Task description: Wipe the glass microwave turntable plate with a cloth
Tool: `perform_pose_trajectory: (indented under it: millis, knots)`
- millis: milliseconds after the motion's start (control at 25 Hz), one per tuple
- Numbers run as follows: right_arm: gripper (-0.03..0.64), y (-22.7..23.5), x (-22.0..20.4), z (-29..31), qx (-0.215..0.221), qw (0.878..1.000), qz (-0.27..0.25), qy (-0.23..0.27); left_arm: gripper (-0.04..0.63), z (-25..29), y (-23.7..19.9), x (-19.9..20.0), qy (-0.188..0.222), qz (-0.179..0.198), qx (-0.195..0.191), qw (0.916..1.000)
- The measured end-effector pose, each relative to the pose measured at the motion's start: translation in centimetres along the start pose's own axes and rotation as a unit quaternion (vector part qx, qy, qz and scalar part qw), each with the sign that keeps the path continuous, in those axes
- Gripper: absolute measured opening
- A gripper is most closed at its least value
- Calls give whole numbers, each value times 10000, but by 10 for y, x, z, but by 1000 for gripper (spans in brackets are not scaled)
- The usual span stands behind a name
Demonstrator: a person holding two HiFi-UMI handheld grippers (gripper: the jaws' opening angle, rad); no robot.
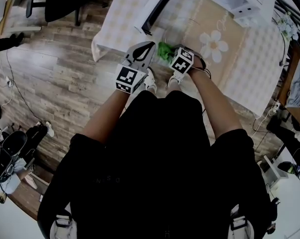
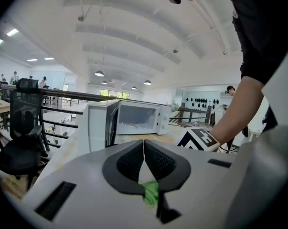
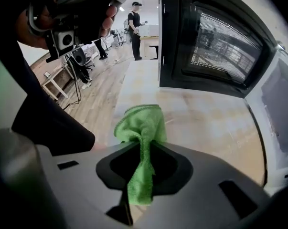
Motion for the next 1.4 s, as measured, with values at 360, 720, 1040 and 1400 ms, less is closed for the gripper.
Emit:
perform_pose_trajectory:
  millis: [360,720,1040,1400]
  knots:
    - [75,3,-59,-8,-20,9992,310,-233,21,20,17,13,5,127,-304,9995]
    - [76,14,-140,-24,-160,9943,923,-500,21,32,33,35,9,364,-610,9975]
    - [77,26,-193,-50,-351,9870,1527,-348,21,39,44,44,-169,630,-809,9946]
    - [77,19,-147,-139,-197,9578,2205,1832,21,36,51,66,-164,745,-914,9929]
Point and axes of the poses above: the fingertips, and each gripper's own axes: z forward along the fingers, y to its right, x out of its top, the point moved 4 cm from there along -z, backward along the fingers, and after that the axes turned 11 degrees about -y, right-handed, at the moved point
